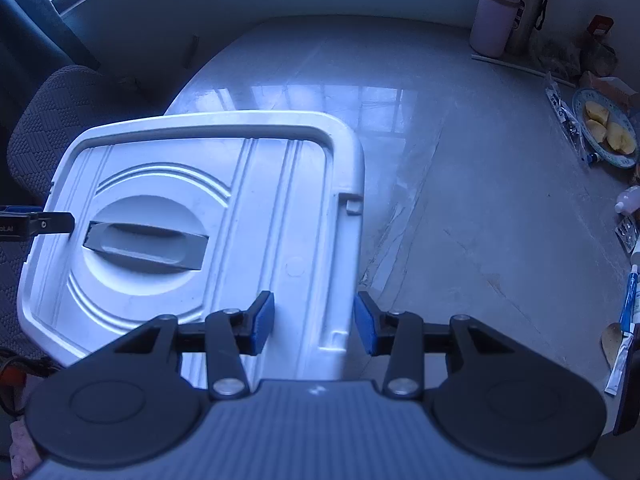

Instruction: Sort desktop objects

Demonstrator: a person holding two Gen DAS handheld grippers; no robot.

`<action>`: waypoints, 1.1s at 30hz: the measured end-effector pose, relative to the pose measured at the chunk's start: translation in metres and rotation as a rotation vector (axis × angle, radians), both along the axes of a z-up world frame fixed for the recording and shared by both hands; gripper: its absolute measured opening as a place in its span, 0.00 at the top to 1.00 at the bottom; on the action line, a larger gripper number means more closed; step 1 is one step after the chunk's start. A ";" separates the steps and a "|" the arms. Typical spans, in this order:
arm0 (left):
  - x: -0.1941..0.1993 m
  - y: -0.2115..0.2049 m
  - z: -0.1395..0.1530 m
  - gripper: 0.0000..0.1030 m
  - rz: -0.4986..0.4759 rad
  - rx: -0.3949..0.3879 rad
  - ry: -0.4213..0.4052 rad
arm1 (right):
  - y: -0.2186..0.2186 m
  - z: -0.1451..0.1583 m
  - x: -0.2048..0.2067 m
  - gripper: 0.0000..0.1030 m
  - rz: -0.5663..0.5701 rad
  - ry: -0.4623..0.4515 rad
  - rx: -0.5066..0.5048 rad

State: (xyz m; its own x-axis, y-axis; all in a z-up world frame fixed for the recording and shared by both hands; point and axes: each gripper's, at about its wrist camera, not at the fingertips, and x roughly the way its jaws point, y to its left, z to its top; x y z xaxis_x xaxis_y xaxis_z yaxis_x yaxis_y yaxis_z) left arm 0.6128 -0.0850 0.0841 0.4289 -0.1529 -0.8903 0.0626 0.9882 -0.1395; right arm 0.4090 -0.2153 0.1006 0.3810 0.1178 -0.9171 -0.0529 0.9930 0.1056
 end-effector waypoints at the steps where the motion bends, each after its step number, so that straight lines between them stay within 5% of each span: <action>1: 0.000 -0.001 0.000 0.08 0.000 0.004 -0.003 | 0.000 0.000 0.000 0.58 0.000 0.001 -0.002; 11: -0.018 -0.014 0.003 0.07 0.045 0.039 -0.096 | 0.001 0.001 -0.007 0.55 -0.025 -0.053 0.007; 14: -0.033 -0.025 0.011 0.08 0.065 0.104 -0.160 | -0.002 0.003 -0.013 0.45 -0.044 -0.081 0.027; 18: -0.070 -0.038 0.033 0.08 0.063 0.106 -0.345 | 0.004 0.015 -0.036 0.26 -0.035 -0.185 0.039; 21: -0.097 -0.052 0.047 0.08 0.081 0.139 -0.372 | 0.016 0.025 -0.055 0.18 0.015 -0.221 0.003; 25: -0.141 -0.067 0.069 0.08 0.105 0.154 -0.395 | 0.027 0.047 -0.097 0.06 0.066 -0.371 -0.049; 29: -0.212 -0.080 0.083 0.02 0.139 0.123 -0.574 | 0.036 0.054 -0.155 0.00 0.142 -0.630 -0.156; 33: -0.271 -0.098 0.058 0.00 0.163 0.171 -0.670 | 0.039 0.032 -0.201 0.00 0.161 -0.718 -0.161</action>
